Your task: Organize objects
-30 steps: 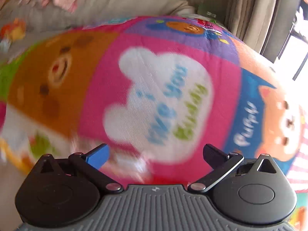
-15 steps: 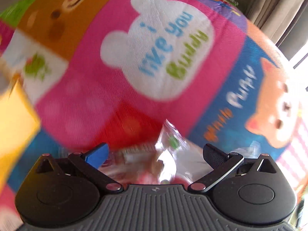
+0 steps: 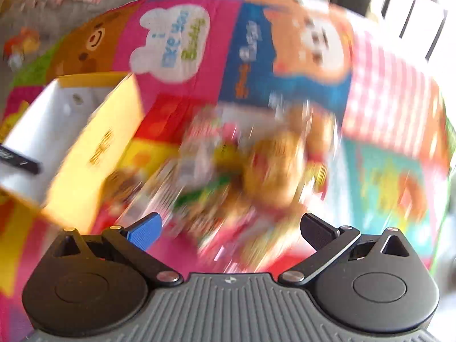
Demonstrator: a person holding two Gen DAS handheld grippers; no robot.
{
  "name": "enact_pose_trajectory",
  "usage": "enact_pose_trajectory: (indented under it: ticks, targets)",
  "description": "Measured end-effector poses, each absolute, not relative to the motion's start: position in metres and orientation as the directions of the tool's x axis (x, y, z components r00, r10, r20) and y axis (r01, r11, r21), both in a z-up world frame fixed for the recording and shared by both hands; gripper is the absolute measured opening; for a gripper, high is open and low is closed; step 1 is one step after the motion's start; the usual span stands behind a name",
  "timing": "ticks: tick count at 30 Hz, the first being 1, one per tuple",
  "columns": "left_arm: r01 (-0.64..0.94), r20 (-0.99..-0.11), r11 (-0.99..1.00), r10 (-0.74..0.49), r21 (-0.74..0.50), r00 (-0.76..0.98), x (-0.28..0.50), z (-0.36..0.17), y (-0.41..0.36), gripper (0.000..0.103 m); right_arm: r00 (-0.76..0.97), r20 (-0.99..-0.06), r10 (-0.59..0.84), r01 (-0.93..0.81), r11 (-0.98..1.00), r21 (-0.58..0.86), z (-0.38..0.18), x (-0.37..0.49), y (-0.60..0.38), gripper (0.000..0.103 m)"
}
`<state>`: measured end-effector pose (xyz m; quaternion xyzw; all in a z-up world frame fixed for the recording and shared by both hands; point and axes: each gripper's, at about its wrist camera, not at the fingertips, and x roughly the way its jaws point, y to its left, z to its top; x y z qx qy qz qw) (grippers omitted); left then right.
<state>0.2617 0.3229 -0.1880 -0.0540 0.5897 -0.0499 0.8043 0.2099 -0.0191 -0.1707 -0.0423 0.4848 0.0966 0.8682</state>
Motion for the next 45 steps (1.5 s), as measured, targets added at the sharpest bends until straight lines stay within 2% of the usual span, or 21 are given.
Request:
enact_pose_trajectory:
  ticks: [4,6,8,17,24,30,35,45]
  targets:
    - [-0.049,-0.951,0.99,-0.116,-0.135,0.285,0.259,-0.188,0.321,0.01,0.418,-0.892,0.173,-0.155,0.981,0.118,-0.209,0.158,-0.011,0.103]
    - [-0.062,-0.95,0.99,-0.104,-0.128,0.294,0.256,-0.188,0.32,0.01,0.456,-0.879,0.139,-0.183,0.981,0.061,-0.214,0.144,0.001,0.103]
    - [-0.079,-0.952,0.99,-0.091,-0.119,0.294,0.251,-0.188,0.319,0.01,0.462,-0.88,0.111,-0.193,0.981,0.023,-0.217,0.142,0.006,0.103]
    - [-0.146,-0.95,0.983,-0.063,-0.112,0.304,0.24,-0.186,0.316,0.011,0.386,-0.92,0.072,-0.14,0.99,0.019,-0.217,0.162,0.012,0.103]
    - [-0.116,-0.946,0.988,-0.063,-0.105,0.319,0.239,-0.188,0.317,0.01,0.429,-0.901,0.067,-0.135,0.991,0.009,-0.218,0.155,0.012,0.103]
    - [-0.098,-0.941,0.986,-0.098,-0.136,0.324,0.239,-0.188,0.321,0.01,0.348,-0.935,0.066,-0.124,0.992,0.024,-0.214,0.171,0.012,0.103]
    - [-0.091,-0.947,0.982,-0.133,-0.166,0.292,0.246,-0.186,0.327,0.011,0.315,-0.936,0.159,0.048,0.982,0.183,-0.192,0.176,-0.001,0.103]
    - [0.002,-0.935,0.976,-0.21,-0.219,0.287,0.258,-0.191,0.335,0.013,0.438,-0.894,0.09,0.052,0.991,0.126,-0.119,0.139,0.054,0.103]
